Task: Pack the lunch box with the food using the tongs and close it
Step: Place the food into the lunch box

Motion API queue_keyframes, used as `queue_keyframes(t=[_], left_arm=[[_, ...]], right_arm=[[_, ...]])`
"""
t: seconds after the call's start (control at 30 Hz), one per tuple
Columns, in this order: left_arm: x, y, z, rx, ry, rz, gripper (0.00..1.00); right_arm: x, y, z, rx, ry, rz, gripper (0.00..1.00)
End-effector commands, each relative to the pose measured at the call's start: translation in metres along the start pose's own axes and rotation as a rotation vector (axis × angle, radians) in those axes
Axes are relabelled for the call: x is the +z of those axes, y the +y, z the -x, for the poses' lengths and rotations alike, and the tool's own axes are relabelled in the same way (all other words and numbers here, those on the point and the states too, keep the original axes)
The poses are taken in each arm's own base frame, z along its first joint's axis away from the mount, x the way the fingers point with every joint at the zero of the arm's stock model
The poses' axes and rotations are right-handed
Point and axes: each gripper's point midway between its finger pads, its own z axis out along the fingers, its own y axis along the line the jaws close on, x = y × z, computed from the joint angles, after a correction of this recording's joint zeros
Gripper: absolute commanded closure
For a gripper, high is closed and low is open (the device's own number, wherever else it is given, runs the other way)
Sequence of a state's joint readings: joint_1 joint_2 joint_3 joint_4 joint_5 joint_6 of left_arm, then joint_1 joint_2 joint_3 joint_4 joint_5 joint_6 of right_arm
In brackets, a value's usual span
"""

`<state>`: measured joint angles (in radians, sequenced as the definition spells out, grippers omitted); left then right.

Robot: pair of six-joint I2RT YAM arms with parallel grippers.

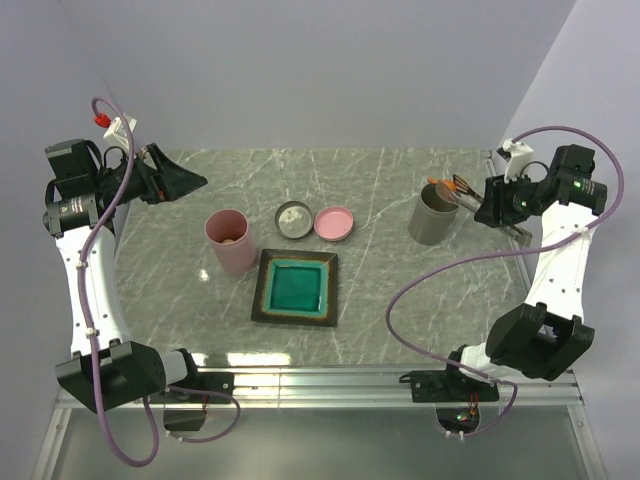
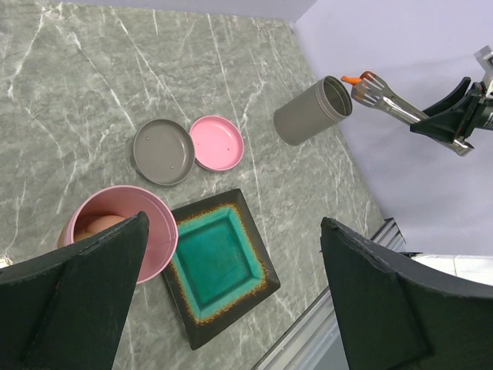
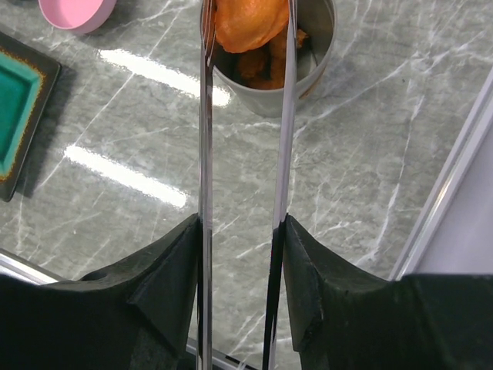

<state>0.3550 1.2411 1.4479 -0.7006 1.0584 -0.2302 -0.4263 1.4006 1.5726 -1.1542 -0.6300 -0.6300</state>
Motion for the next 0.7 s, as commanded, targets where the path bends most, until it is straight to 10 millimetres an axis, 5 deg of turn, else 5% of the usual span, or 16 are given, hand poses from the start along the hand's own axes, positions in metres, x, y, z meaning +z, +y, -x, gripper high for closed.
queue_keyframes(t=[0.0,0.37,0.67], left_arm=[[-0.004,-0.010,0.010,0.058,-0.028,-0.016,0.01],[-0.005,-0.010,0.011,0.062,-0.030,-0.014,0.01],[-0.004,-0.012,0.010,0.055,-0.029,-0.029,0.01]], right_arm=[[0.003,-0.005,0.005,-0.013,-0.027,-0.001,0.48],[0.000,-0.008,0.018,-0.019,-0.050,0.000,0.38],[-0.030,0.052,0.029,-0.108,-0.110,0.118,0.39]])
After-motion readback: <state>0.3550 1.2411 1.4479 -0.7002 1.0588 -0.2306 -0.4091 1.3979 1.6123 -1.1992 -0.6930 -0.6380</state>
